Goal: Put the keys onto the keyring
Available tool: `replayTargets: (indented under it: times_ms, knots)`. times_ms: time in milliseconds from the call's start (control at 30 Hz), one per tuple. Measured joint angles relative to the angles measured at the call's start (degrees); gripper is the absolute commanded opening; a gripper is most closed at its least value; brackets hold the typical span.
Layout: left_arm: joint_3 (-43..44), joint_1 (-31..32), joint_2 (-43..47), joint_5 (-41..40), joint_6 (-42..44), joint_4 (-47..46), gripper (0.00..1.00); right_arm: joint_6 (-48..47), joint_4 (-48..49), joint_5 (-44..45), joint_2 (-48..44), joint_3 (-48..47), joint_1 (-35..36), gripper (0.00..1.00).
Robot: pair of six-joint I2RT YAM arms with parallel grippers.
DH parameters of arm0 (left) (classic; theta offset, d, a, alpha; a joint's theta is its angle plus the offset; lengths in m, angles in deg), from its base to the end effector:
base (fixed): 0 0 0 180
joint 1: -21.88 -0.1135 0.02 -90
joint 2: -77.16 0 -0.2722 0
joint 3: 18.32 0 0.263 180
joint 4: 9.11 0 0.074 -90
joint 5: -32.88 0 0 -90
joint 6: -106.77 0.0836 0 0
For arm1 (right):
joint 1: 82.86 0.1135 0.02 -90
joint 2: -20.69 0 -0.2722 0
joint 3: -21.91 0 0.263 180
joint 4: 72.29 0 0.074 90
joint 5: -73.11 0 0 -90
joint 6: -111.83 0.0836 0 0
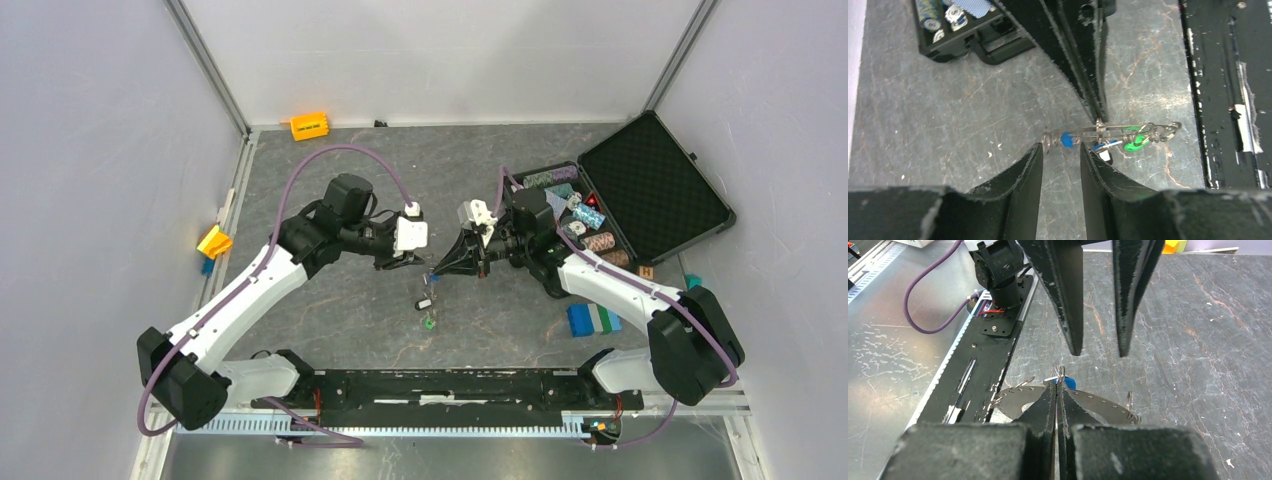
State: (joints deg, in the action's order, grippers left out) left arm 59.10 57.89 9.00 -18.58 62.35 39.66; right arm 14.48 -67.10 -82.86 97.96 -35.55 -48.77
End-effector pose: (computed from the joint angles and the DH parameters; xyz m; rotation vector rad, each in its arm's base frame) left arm 0.2006 -0.2102 0.3198 1.6607 1.3858 -0.6596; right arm 0.2156 0.2381 0.2626 -1.3821 1.2731 1.3607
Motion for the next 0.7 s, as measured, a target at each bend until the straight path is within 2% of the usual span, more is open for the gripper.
replayTargets:
  times_ms: [100, 200, 433, 700]
  knots:
    - [-0.1, 0.1, -0.2, 2.9, 0.1, 0.2, 0.32, -0.1, -0.1, -0.3, 0.0, 0.0, 0.0, 0.00]
    - [-0.1, 0.2, -0.2, 5.2, 0.1, 0.2, 0.31, -0.1, -0.1, -0.6, 0.0, 0.0, 0.0, 0.00]
    - [-0.2, 0.3, -1.0, 6.8, 0.5, 1.9, 0.32, -0.3, -0.1, -1.1, 0.0, 0.0, 0.0, 0.00]
    - [-0.4, 0.5, -1.8, 7.3, 0.8, 2.3, 0.24, -0.2, -0.3, -1.1, 0.0, -0.1, 0.0, 0.00]
